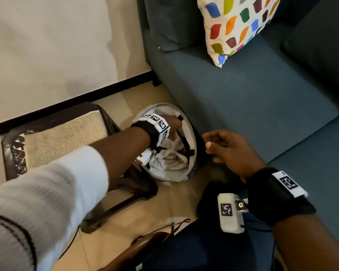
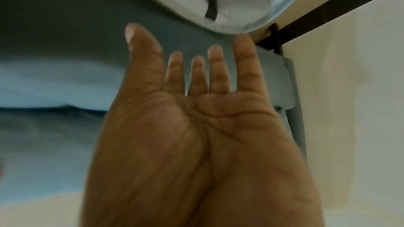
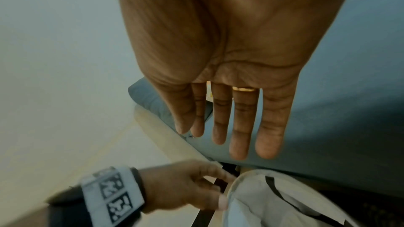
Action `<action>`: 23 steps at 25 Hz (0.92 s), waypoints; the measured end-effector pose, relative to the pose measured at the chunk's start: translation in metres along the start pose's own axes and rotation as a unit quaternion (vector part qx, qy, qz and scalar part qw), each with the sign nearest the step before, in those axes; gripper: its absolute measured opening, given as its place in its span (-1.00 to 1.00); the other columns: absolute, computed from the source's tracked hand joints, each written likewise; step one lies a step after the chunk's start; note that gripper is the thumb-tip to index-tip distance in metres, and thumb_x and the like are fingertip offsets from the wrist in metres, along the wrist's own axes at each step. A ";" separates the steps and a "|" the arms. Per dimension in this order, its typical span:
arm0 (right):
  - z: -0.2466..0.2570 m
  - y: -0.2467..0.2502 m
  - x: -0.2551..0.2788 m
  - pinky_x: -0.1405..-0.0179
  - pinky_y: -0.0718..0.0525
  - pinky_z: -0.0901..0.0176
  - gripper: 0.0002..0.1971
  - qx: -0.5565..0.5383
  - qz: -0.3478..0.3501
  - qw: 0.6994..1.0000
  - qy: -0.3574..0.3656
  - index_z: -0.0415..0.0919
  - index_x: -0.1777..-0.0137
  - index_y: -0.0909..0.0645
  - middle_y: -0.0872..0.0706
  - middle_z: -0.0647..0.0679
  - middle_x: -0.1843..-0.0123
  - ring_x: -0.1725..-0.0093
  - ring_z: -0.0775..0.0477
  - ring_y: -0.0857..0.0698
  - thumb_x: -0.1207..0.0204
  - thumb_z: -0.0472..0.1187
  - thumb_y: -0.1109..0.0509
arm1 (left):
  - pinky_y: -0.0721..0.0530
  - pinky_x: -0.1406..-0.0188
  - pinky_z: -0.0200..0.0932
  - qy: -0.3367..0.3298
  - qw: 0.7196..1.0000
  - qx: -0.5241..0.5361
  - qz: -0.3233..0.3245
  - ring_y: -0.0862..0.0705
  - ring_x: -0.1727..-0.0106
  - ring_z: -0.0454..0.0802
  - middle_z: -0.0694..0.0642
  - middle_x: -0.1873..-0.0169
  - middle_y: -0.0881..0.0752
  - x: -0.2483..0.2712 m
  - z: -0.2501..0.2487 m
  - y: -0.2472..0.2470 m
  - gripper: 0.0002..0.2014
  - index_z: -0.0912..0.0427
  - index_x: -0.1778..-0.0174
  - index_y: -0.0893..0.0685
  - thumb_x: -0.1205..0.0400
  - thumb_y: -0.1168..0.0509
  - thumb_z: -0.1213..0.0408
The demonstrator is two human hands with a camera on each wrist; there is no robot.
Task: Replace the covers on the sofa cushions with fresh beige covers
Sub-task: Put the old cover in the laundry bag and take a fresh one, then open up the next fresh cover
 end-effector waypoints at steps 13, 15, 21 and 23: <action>0.065 -0.190 0.004 -0.28 -0.67 -0.05 -0.77 0.206 0.176 0.957 0.106 -0.07 -0.28 -0.68 -0.77 -0.05 -0.18 -0.18 -0.06 -0.70 -0.66 -0.16 -0.36 | -0.67 -0.06 0.04 0.153 0.982 0.025 -0.111 -0.59 -0.11 -0.02 -0.03 -0.16 -0.57 0.266 0.073 -0.028 -0.29 -0.21 -0.49 -0.46 -0.43 -0.43 -0.33; 0.065 -0.207 0.010 -0.32 -0.64 -0.04 -0.68 0.237 0.189 0.949 0.090 -0.06 -0.38 -0.61 -0.75 -0.04 -0.21 -0.23 -0.08 -0.68 -0.64 -0.09 -0.40 | -0.69 -0.03 0.08 0.157 0.982 -0.022 -0.099 -0.55 -0.22 0.04 -0.01 -0.27 -0.51 0.269 0.070 -0.055 -0.20 -0.18 -0.54 -0.34 -0.41 -0.39 -0.36; 0.048 -0.238 0.022 -0.28 -0.64 -0.05 -0.45 0.269 0.206 0.935 0.106 -0.06 -0.53 -0.45 -0.69 -0.09 -0.25 -0.25 -0.12 -0.67 -0.57 -0.06 -0.48 | -0.71 0.16 0.12 0.163 0.975 -0.049 -0.145 -0.60 -0.07 0.08 0.05 -0.16 -0.59 0.272 0.073 -0.076 -0.40 0.00 -0.26 -0.54 -0.54 0.02 -0.36; 0.050 -0.240 0.022 -0.29 -0.66 -0.08 -0.39 0.251 0.193 0.940 0.123 0.01 -0.56 -0.41 -0.65 -0.10 -0.31 -0.26 -0.11 -0.67 -0.53 -0.04 -0.51 | -0.71 0.19 0.10 0.178 0.970 -0.041 -0.161 -0.66 -0.01 0.10 0.05 -0.09 -0.66 0.279 0.079 -0.066 -0.60 0.01 -0.24 -0.59 -0.63 -0.05 -0.08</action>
Point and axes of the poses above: each hand's wrist, its own x-axis away from the middle knuckle, its own y-axis out of the back of the hand, z = x × y, the point moved 7 cm from there along -x, towards the middle knuckle
